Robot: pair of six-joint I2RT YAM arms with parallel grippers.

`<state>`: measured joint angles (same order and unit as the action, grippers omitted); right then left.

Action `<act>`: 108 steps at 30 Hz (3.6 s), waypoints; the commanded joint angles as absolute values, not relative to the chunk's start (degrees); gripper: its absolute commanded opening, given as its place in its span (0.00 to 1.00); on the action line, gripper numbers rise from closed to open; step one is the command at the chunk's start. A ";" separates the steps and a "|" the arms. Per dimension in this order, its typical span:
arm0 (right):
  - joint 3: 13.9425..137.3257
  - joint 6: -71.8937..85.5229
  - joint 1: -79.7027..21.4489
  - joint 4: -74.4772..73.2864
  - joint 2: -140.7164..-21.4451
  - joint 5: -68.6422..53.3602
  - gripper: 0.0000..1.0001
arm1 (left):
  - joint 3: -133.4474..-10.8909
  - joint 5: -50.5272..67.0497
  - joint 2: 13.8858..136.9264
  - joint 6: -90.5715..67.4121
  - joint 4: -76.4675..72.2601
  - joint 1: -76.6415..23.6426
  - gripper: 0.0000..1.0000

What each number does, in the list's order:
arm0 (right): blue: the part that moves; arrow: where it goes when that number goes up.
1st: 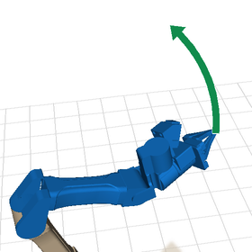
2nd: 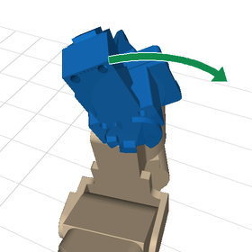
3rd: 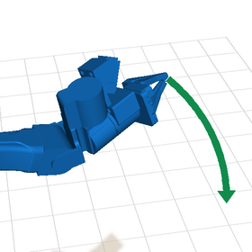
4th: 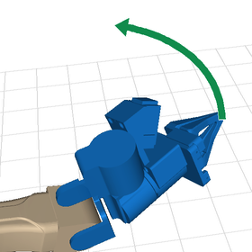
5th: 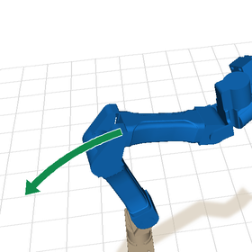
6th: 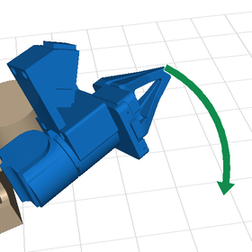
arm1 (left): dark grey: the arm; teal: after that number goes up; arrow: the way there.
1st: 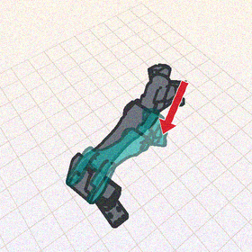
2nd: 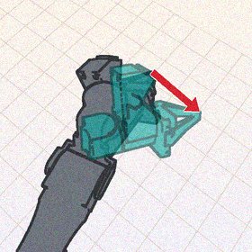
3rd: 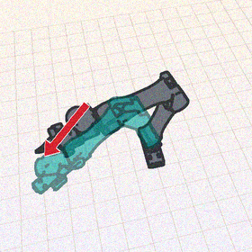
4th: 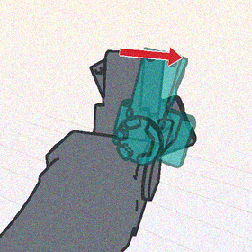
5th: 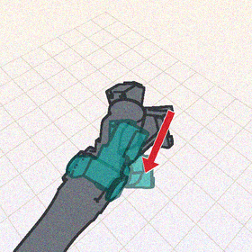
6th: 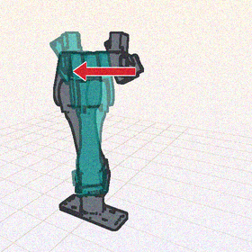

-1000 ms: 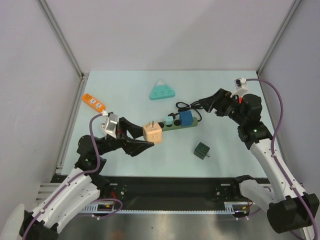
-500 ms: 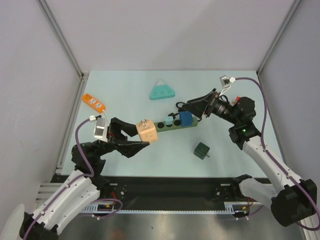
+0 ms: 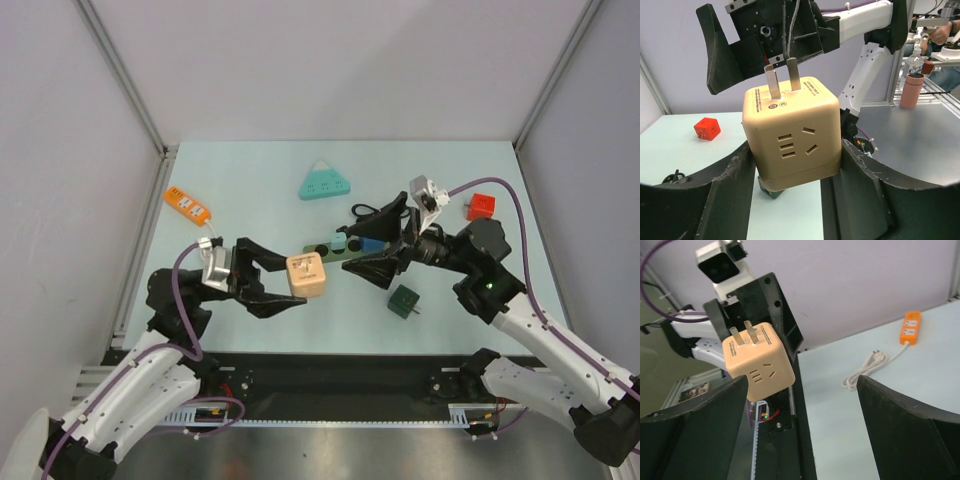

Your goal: Insert the plug

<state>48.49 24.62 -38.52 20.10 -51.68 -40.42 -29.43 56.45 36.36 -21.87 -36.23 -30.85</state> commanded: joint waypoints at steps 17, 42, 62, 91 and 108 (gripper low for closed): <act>37.26 -16.10 -57.48 50.15 -58.60 -1.82 1.00 | -30.76 7.65 35.95 -67.91 -37.53 -31.11 0.00; 54.66 -10.10 -63.10 62.67 -79.18 -8.27 1.00 | -28.30 8.00 34.81 -70.31 -46.05 -31.20 0.01; 61.17 -20.13 -65.92 71.01 -88.94 3.60 0.92 | -25.40 5.71 32.70 -73.03 -46.23 -31.20 0.00; 51.16 -12.85 -61.00 60.84 -76.83 10.90 0.00 | -34.27 3.88 30.76 -68.75 -5.68 -31.11 0.96; 42.81 3.34 -49.40 32.08 -55.11 6.25 0.00 | -72.40 -28.02 88.12 -56.16 39.45 4.83 0.95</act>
<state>43.24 0.95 -50.00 33.45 -56.97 9.06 -67.05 -21.50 79.50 -57.91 28.84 2.09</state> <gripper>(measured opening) 0.652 0.944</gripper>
